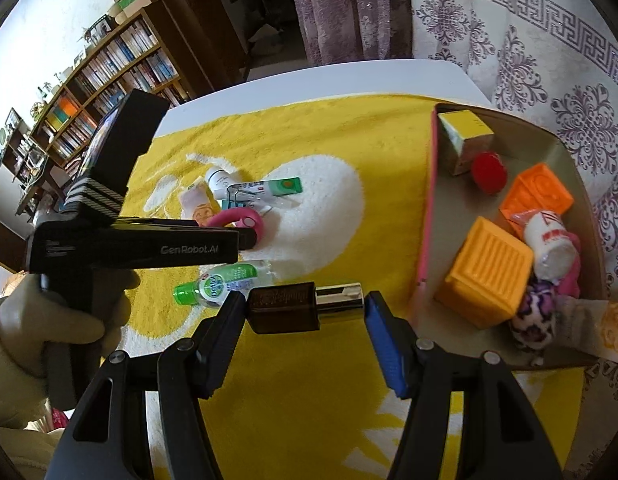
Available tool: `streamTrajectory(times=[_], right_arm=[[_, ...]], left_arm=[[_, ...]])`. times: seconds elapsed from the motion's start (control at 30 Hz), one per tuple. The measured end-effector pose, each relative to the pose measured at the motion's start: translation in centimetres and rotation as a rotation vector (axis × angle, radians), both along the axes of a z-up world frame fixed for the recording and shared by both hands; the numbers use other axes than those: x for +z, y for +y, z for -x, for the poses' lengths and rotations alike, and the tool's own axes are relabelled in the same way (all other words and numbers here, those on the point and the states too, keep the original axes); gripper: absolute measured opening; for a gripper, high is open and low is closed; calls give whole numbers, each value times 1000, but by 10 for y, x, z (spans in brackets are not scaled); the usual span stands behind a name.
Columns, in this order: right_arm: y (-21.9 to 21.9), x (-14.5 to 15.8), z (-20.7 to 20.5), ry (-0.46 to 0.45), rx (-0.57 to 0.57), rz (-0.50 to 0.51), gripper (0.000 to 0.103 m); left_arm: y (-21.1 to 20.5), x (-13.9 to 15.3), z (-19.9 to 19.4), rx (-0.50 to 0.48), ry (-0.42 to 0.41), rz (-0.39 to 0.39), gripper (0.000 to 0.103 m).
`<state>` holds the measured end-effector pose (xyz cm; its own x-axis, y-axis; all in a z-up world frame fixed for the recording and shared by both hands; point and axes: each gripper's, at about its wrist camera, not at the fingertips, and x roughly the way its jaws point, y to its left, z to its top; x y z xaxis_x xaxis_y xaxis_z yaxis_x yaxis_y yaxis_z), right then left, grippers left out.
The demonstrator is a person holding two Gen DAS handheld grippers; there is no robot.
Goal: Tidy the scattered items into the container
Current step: 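Grasp the pink coiled hair tie with the left tool while the right tool holds the lipstick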
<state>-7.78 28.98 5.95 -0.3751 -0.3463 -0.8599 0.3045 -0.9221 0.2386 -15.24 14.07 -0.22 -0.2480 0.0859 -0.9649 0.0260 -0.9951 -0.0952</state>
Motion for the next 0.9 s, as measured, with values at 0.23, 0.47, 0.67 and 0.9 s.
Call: streamTrajectory(times=[0.23, 0.47, 0.67, 0.9], right_arm=[[21, 2, 0, 0, -15, 6, 65], [33, 6, 3, 12, -13, 4, 65], [43, 10, 4, 24, -15, 10, 65], [54, 17, 9, 41, -14, 34, 65]], left_arm=[[19, -8, 5, -69, 49, 145, 77], [20, -11, 5, -64, 82, 173, 75], [20, -6, 0, -23, 68, 112, 58], [18, 6, -9, 29, 70, 78, 58]])
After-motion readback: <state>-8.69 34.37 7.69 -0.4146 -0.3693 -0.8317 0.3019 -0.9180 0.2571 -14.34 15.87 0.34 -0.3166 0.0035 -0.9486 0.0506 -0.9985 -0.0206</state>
